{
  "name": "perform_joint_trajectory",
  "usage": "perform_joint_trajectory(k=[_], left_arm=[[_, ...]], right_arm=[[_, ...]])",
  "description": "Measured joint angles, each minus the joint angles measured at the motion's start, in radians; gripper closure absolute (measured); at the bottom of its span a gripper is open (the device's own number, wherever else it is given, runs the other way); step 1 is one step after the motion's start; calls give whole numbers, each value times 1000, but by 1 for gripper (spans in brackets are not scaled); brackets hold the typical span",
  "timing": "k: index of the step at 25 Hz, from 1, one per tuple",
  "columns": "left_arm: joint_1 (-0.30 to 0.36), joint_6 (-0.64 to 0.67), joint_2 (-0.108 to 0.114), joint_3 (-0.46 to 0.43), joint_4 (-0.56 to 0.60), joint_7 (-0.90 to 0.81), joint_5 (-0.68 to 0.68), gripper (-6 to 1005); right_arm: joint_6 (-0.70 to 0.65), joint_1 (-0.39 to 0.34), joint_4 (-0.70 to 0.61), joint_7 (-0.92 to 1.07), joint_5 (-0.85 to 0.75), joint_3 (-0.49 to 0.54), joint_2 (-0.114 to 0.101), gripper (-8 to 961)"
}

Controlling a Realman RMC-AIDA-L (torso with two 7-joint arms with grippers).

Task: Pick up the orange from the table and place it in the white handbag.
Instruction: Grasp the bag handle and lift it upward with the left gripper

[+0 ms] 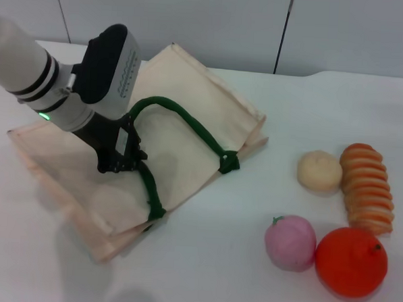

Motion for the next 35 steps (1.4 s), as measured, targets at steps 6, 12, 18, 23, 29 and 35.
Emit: perform_joint_trajectory(k=[6,12,18,23,29,35], left_arm=[[-9,4,1,0,-6,-85,-23,883],[-10,9,2,1,-9,-93,-68,918],[-11,22,3,1,-19,-95,-91,956],[-11,28,3,1,-33,-95,-95,969],[-14,48,3,1,-58,-116,-112,962],[-20,144,4,1,-153,-230,-186,915]], right_arm=[[-1,-1,0,0,0,0,0,119],[-3,-2,0,0,0,0,0,119],[-6,-3,0,0,0,0,0,119],[-6,-3,0,0,0,0,0,119],[-6,-2,0,0,0,0,0,119],[-6,-2,0,0,0,0,0,119]])
